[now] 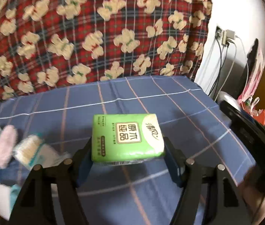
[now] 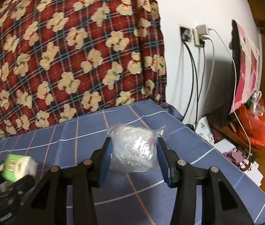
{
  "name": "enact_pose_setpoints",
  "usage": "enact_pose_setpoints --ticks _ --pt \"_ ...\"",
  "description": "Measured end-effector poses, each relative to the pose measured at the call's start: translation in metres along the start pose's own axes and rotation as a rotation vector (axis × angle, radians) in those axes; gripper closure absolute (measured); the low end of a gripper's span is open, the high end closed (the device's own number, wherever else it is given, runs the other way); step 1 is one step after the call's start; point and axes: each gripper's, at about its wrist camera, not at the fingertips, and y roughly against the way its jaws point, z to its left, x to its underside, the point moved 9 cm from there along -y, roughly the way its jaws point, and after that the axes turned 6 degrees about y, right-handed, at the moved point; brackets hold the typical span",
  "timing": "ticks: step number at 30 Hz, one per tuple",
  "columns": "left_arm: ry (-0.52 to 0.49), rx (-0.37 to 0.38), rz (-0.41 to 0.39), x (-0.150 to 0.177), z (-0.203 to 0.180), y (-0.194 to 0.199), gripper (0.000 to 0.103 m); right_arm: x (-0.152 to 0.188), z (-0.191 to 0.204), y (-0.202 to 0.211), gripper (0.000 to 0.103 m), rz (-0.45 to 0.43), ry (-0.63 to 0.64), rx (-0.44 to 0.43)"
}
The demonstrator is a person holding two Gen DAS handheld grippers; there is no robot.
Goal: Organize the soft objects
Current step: 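Grasp the green tissue pack with the left tool while the right tool holds the bag, then carry the green tissue pack and plastic bag in both tools over the metal tray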
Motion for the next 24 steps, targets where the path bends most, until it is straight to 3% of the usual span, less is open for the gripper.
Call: enact_pose_setpoints --ticks 10,15,24 --pt "-0.092 -0.042 -0.110 0.016 0.022 0.060 0.034 -0.002 0.012 0.022 0.054 -0.062 0.034 0.066" --pt "-0.105 -0.055 -0.148 0.024 0.042 0.084 0.034 -0.003 0.032 0.038 0.054 -0.102 0.118 0.101" --pt "-0.098 -0.055 -0.189 0.036 0.072 0.110 0.034 0.015 0.053 0.073 0.054 -0.095 0.110 0.085"
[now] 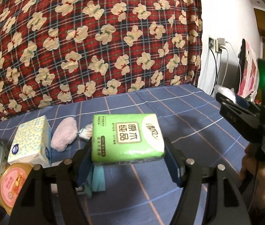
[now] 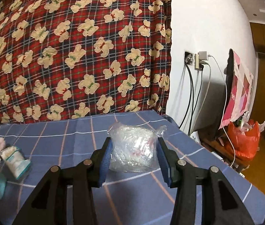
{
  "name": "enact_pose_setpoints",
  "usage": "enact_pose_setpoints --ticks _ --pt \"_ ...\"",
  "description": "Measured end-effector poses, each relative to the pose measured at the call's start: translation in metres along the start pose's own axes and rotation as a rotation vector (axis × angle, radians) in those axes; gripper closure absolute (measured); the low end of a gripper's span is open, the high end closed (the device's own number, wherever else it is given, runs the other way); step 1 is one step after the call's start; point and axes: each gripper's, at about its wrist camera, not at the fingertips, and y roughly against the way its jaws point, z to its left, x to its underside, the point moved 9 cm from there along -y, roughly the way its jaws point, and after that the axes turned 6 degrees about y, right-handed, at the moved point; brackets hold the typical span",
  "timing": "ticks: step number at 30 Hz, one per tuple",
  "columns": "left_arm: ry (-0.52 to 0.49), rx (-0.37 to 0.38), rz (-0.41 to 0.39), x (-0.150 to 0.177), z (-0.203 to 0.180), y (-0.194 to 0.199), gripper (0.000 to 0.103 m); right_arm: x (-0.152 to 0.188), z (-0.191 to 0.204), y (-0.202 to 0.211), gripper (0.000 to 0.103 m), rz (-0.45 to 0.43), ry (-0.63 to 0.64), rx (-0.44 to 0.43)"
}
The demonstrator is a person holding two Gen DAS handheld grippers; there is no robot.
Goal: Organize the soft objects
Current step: 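Carry the green tissue pack and plastic bag in both tools over the metal tray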
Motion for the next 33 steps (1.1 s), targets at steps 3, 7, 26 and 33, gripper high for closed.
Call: enact_pose_setpoints --ticks 3,7,26,33 --pt "0.016 0.017 0.004 0.002 0.006 0.005 0.034 0.002 0.009 0.017 0.054 -0.016 -0.015 -0.022" --pt "0.018 0.022 -0.013 0.003 0.013 0.014 0.034 0.007 0.022 0.034 0.054 -0.031 -0.051 -0.041" --pt "0.008 -0.025 -0.105 0.007 0.068 0.060 0.034 0.007 0.114 0.088 0.054 -0.097 -0.007 -0.150" --pt "0.029 -0.054 -0.119 0.012 0.097 0.069 0.034 0.009 0.143 0.104 0.053 -0.101 -0.013 -0.196"
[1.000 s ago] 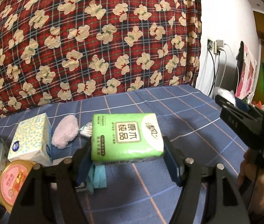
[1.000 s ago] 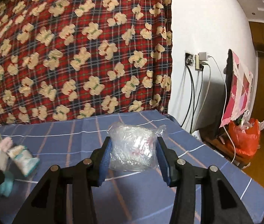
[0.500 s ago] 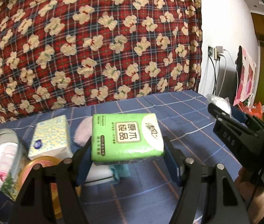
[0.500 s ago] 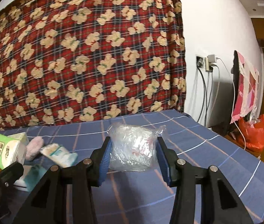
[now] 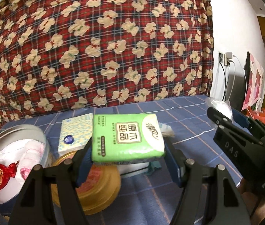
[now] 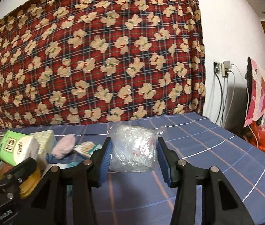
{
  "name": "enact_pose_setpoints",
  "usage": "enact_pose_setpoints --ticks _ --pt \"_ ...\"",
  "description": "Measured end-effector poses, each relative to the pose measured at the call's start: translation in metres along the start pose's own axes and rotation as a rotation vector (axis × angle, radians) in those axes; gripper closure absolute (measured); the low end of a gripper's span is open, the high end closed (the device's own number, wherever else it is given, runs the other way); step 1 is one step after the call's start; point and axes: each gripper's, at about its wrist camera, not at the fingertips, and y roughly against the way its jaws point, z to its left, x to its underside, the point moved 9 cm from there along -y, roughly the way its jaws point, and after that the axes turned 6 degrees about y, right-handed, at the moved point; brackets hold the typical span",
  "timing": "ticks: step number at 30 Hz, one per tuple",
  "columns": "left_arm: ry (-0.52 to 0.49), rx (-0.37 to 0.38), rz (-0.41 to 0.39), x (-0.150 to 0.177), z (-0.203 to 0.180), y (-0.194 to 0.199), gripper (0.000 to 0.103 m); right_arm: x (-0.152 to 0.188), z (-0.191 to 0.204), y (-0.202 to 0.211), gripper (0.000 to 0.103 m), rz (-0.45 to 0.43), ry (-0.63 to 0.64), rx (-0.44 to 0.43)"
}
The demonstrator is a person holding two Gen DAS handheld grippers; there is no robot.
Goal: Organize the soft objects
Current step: 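Carry the green tissue pack and plastic bag in both tools over the metal tray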
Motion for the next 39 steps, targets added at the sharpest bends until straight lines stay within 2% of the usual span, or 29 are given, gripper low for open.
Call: enact_pose_setpoints --ticks 10,16,27,39 --pt "0.046 -0.015 -0.014 0.003 0.039 0.018 0.034 -0.002 0.063 0.014 0.053 -0.007 0.038 -0.116" --pt "0.077 -0.055 -0.040 -0.001 0.076 0.031 0.034 -0.012 0.113 0.023 0.053 -0.028 0.068 -0.204" --pt "0.166 -0.198 -0.061 -0.004 0.167 0.049 0.034 -0.030 0.201 0.036 0.053 -0.065 0.107 -0.363" --pt "0.226 -0.329 -0.010 0.012 0.236 0.054 0.034 -0.034 0.278 0.034 0.053 -0.047 0.104 -0.501"
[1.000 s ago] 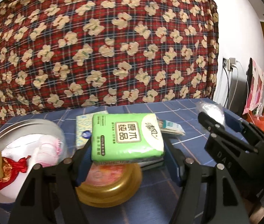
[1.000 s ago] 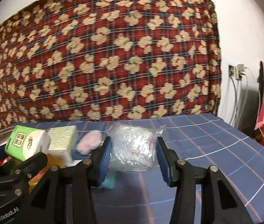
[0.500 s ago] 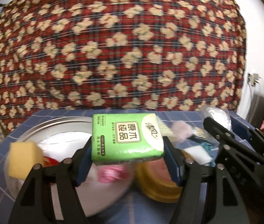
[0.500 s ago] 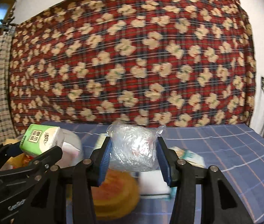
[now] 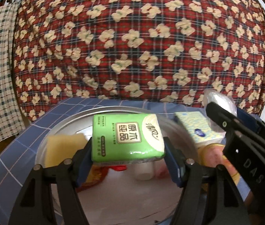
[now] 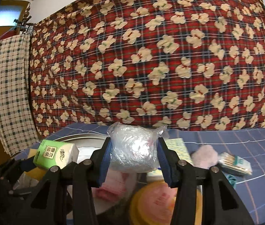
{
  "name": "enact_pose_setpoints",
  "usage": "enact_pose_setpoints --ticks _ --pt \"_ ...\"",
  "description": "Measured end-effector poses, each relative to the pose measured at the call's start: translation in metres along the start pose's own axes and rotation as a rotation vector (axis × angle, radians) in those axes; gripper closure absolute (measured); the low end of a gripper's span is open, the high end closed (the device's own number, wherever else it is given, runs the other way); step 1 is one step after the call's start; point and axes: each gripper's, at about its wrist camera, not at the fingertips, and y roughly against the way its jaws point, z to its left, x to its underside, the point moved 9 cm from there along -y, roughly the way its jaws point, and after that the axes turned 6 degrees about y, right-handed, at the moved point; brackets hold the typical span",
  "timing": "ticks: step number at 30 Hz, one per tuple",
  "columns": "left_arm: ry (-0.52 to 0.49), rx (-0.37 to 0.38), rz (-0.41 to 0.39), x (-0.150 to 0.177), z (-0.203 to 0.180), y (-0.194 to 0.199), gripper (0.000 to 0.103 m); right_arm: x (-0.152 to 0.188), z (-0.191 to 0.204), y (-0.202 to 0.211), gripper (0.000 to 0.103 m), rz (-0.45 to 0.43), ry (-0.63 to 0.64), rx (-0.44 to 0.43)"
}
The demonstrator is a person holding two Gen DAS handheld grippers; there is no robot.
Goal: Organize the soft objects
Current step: 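Carry the green tissue pack and plastic bag in both tools over the metal tray, then lower the tissue pack and bag into the tray and open both tools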
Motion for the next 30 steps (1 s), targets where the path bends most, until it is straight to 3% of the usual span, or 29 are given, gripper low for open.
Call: enact_pose_setpoints --ticks 11,30 --pt "0.005 -0.096 0.042 0.011 0.041 -0.015 0.034 -0.005 0.037 -0.036 0.053 0.045 -0.017 -0.077" --pt "-0.056 -0.150 0.083 0.018 0.039 -0.027 0.034 0.021 0.062 -0.063 0.052 0.168 -0.021 -0.235"
